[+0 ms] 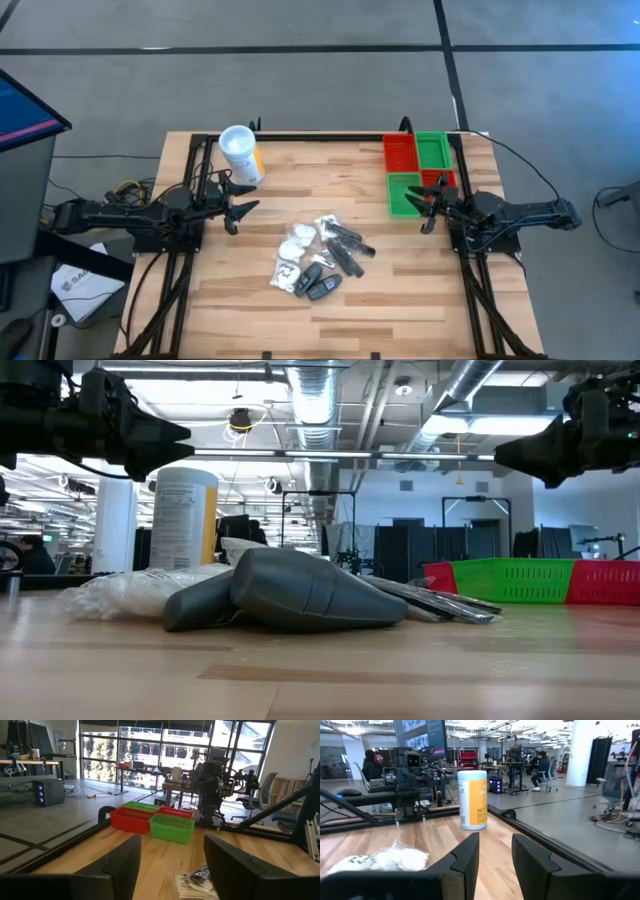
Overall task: Pick & Place Travel size toiletries
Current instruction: Put the black comb into the top green bin
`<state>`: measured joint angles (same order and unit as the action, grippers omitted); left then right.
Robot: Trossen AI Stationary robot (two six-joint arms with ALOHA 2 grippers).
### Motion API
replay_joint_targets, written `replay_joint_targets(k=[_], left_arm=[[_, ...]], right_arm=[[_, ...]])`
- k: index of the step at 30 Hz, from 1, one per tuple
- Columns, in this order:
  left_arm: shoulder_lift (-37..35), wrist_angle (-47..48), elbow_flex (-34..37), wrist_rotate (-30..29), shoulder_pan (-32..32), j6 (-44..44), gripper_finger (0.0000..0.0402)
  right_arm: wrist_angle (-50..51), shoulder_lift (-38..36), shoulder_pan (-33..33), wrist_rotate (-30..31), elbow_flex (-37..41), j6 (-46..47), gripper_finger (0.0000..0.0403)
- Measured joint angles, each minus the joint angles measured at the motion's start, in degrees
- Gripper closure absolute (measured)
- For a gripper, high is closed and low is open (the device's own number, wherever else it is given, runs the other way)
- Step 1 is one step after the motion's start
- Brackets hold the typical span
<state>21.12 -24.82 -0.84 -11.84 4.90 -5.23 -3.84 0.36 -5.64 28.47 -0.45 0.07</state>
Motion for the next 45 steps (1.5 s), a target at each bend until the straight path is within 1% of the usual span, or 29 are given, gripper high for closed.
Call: replay_joint_targets(k=[3, 7, 11, 14, 16, 19, 22, 25, 30, 33, 36, 41, 45], left_arm=[[-0.02, -0.21, 0.00, 0.00, -0.01, -0.01, 0.0192], [0.00, -0.21, 0.00, 0.00, 0.01, -0.22, 0.0192], [-0.02, -0.26, 0.00, -0.07, 0.00, -0.22, 0.0192], [0.00, -0.34, 0.00, 0.59, -0.01, -1.48, 0.0192], [0.02, -0.65, 0.00, 1.19, -0.02, -1.71, 0.0192], [0.02, -0.65, 0.01, 2.69, 0.01, -1.30, 0.0192], [0.02, -0.72, 0.01, 3.56, -0.03, -1.66, 0.0192], [0.02, -1.02, 0.02, 4.37, -0.06, -2.80, 0.0192], [0.02, -1.28, 0.02, 4.72, -0.81, -2.81, 0.0192], [0.02, -1.43, 0.02, 4.72, -1.33, -3.07, 0.0192], [0.02, -1.47, 0.01, 4.72, -1.75, -3.22, 0.0192], [0.02, -1.50, 0.00, 4.72, -1.98, -3.22, 0.0192], [0.02, -1.58, 0.02, 4.70, -1.98, -3.22, 0.0192]], right_arm=[[0.00, 0.00, 0.46, 0.02, -0.01, 0.48, 0.0295], [0.00, -0.01, 0.44, 0.02, -0.01, 7.31, 0.0295], [-0.63, 0.00, 0.88, 0.06, 0.00, 8.68, 0.0295], [-3.35, 0.00, 0.91, 0.01, -0.02, 11.70, 0.0295], [-6.52, 0.00, 0.95, -0.27, -0.37, 11.56, 0.0295], [-6.42, 1.06, 0.82, -3.07, -2.42, 8.72, 0.0295], [-5.33, 3.41, 0.79, -4.47, -3.99, 7.67, 0.0295], [-2.49, 7.61, 0.78, -4.67, -5.86, 8.79, 0.0295], [4.18, 17.69, 0.29, -5.97, -11.98, 9.43, 0.0295], [8.51, 24.24, -1.22, -6.38, -15.60, 9.52, 0.0295], [11.74, 30.01, -3.36, -6.51, -17.78, 11.88, 0.0295], [11.61, 42.08, -8.52, -6.59, -18.45, 17.83, 0.0295], [10.59, 50.35, -12.44, -5.62, -18.47, 24.39, 0.0294]])
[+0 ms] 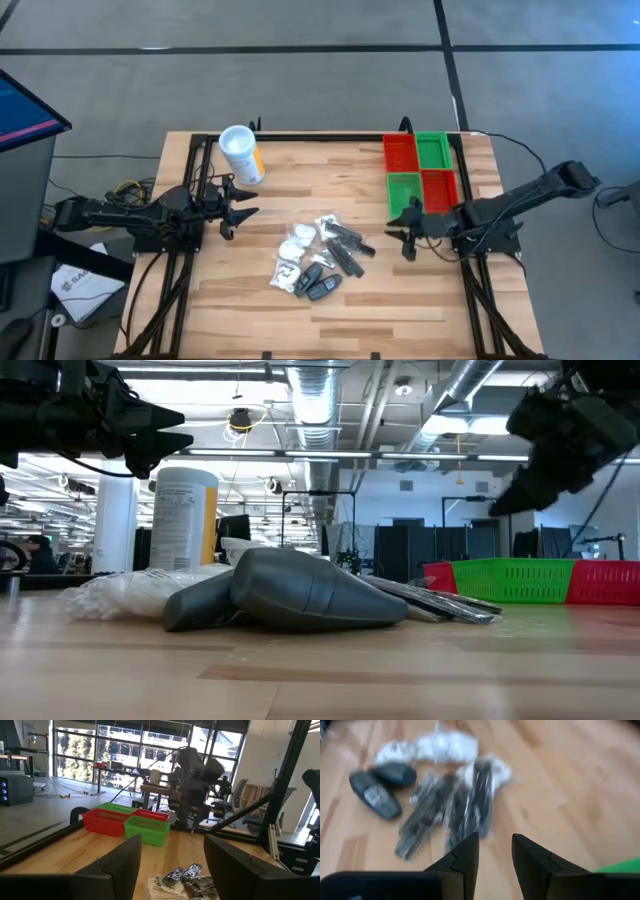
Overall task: Pick & Place Travel size toiletries
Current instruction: Put the black comb into the top green bin
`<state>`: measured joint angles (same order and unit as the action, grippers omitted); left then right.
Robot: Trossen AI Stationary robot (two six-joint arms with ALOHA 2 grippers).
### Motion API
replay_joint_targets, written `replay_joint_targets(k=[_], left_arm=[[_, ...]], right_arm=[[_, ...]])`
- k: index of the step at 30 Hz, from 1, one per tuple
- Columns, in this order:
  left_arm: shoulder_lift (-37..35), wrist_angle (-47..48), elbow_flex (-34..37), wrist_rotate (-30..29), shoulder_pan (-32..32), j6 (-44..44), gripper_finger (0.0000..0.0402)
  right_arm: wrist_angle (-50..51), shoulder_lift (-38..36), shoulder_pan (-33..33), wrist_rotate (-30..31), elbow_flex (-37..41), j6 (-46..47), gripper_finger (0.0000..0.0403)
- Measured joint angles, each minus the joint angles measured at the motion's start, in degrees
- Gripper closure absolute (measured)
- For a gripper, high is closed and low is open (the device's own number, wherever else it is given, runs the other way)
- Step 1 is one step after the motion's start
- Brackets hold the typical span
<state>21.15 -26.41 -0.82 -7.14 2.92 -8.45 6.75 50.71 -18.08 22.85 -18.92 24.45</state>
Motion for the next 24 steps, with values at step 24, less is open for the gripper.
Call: replay_joint_targets(k=[24], left_arm=[[0.00, -0.25, 0.00, -0.02, 0.02, 0.00, 0.0192]], right_arm=[[-25.73, 31.28, -5.54, 1.52, 0.00, 5.60, 0.0208]])
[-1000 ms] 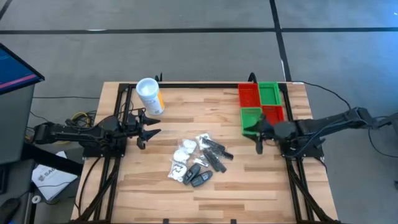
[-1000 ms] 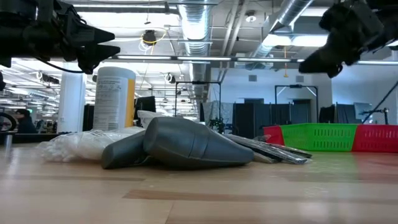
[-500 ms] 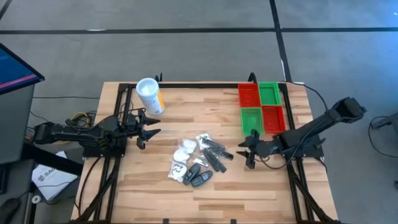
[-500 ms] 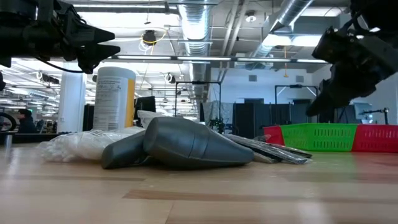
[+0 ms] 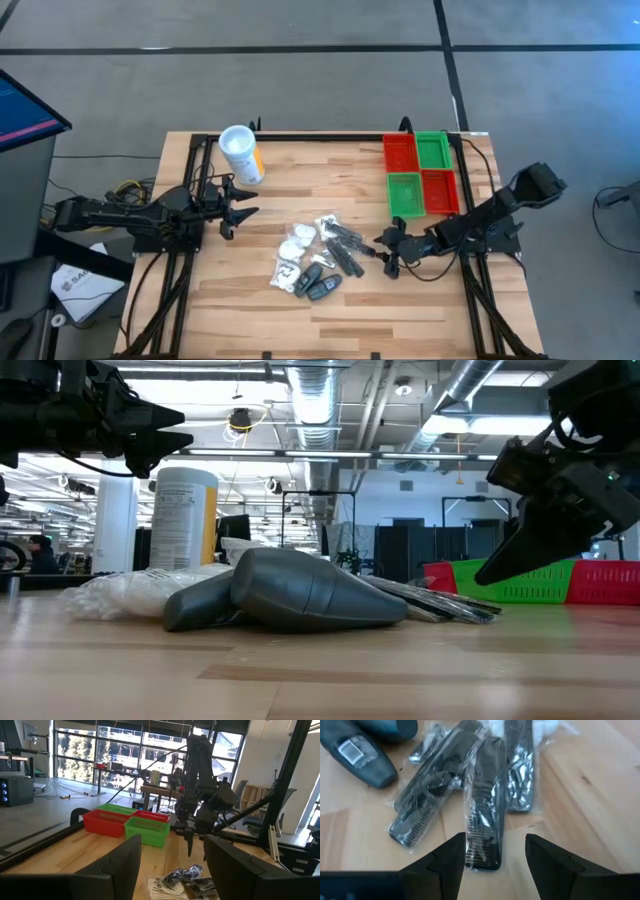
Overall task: Pick & Place Travel size toiletries
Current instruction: Put the black comb into the top green bin
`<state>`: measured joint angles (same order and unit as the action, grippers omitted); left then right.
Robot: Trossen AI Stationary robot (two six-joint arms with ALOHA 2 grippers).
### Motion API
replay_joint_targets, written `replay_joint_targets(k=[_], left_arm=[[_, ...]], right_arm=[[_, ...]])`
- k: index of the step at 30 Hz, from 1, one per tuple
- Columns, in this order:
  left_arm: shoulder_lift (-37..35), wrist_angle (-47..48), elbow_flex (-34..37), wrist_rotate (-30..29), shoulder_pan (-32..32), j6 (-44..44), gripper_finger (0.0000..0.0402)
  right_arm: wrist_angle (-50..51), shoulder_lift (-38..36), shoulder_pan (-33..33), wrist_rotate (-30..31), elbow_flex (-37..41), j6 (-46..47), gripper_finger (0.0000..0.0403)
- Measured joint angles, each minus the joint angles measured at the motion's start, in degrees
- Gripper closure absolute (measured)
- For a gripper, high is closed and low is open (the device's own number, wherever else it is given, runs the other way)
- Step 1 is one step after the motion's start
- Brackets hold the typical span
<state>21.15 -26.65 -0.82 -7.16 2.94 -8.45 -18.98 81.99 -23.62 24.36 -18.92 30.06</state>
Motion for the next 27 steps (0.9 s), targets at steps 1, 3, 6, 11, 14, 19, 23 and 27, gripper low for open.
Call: replay_joint_targets(k=[1, 3, 6, 11, 14, 19, 23, 27], left_arm=[[0.01, 0.01, 0.00, 0.00, 0.00, 0.00, 0.0192], [0.01, 0.00, 0.00, 0.00, 0.00, 0.00, 0.0192], [0.02, 0.02, 0.00, 0.00, 0.00, 0.01, 0.0192], [0.02, 0.00, 0.00, -0.02, 0.02, 0.02, 0.0192], [0.02, 0.00, 0.00, -0.02, 0.02, 0.02, 0.0192], [0.02, 0.02, 0.00, -0.02, 0.02, 0.02, 0.0192], [0.02, 0.02, 0.00, -0.02, 0.02, 0.02, 0.0192], [0.02, 0.02, 0.00, -0.02, 0.02, 0.02, 0.0192]], right_arm=[[-0.82, 0.66, 0.00, -0.38, 0.00, 0.01, 0.0207], [-2.16, 1.81, 0.00, -0.74, 0.00, 0.30, 0.0204], [-4.13, 3.67, 0.00, -1.71, 0.00, 0.66, 0.0196], [-4.24, 7.28, 0.00, -1.97, -1.30, 1.39, 0.0180], [-4.63, 9.65, 0.00, -1.54, -2.56, 1.43, 0.0169], [-4.65, 13.13, 0.00, -0.81, -4.75, 0.82, 0.0160], [-2.61, 15.20, 0.04, 0.08, -6.29, 0.64, 0.0165], [-1.93, 15.80, 0.02, 1.13, -6.64, 0.63, 0.0185]])
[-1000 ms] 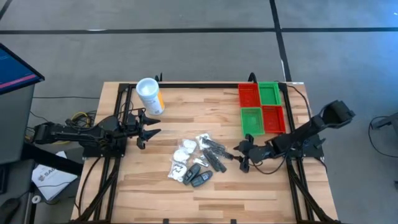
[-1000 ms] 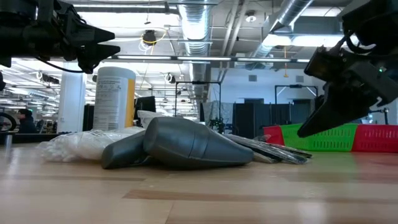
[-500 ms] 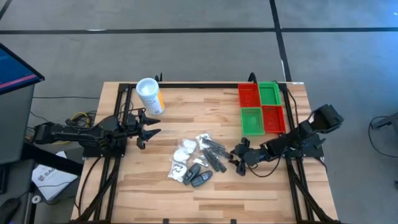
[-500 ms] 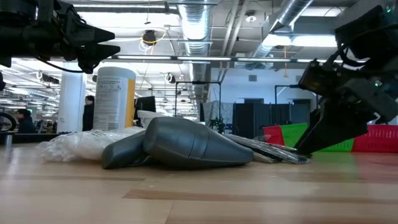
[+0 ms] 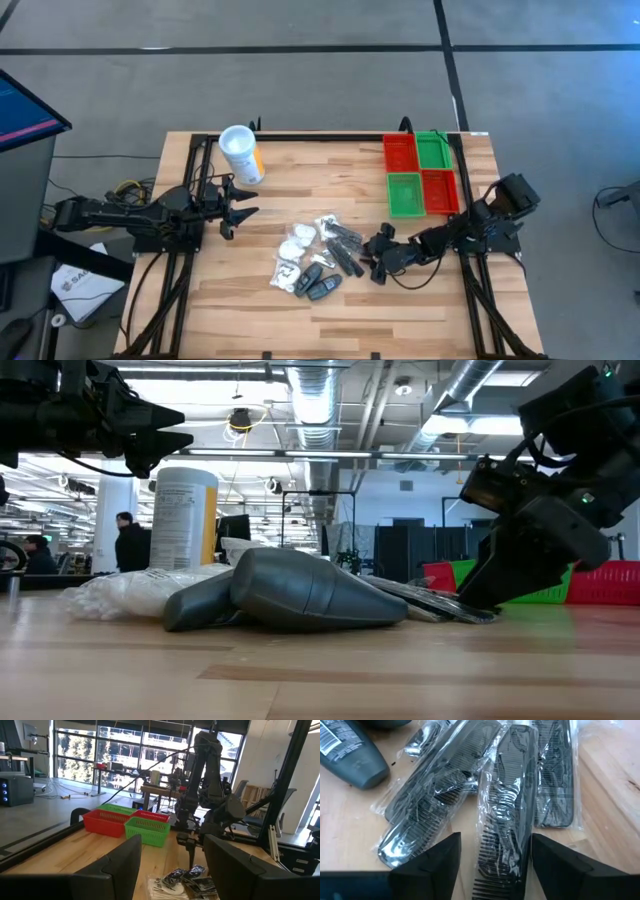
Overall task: Pick & Place Travel size toiletries
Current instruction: Put the black comb into the top green bin
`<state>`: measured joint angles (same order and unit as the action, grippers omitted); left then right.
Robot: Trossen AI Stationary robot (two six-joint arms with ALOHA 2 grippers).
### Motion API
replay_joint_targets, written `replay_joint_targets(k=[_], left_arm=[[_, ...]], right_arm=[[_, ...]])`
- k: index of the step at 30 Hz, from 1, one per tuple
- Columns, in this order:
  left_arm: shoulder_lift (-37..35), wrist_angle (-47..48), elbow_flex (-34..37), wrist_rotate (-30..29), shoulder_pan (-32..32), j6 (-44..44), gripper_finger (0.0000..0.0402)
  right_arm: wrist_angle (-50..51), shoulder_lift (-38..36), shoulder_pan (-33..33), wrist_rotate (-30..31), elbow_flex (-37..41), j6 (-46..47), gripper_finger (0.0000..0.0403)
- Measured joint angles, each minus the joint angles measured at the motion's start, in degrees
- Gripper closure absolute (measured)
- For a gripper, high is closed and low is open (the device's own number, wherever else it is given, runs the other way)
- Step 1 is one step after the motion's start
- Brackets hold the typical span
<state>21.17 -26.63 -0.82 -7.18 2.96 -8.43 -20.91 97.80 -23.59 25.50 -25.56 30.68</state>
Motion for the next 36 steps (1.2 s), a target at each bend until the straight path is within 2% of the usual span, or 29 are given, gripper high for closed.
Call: replay_joint_targets(k=[12, 21, 29, 32, 36], left_arm=[[0.00, 0.02, 0.00, 0.00, 0.00, 0.00, 0.0192], [0.00, 0.02, 0.00, 0.00, 0.00, 0.00, 0.0192], [0.00, 0.02, 0.00, 0.00, 0.00, 0.00, 0.0192], [0.00, 0.02, 0.00, 0.00, 0.00, 0.00, 0.0192], [0.00, 0.02, 0.00, 0.00, 0.00, 0.00, 0.0192]], right_arm=[[0.78, 0.07, 0.04, 1.33, 0.13, 0.20, 0.0275], [0.61, 0.07, 0.09, 0.93, 0.15, 0.66, 0.0238], [0.66, 0.07, 0.10, 1.25, 0.17, 0.65, 0.0286], [0.62, 0.07, 0.11, 1.25, 0.17, 0.67, 0.0284], [0.48, 0.08, 0.11, 1.26, 0.17, 0.89, 0.0253]])
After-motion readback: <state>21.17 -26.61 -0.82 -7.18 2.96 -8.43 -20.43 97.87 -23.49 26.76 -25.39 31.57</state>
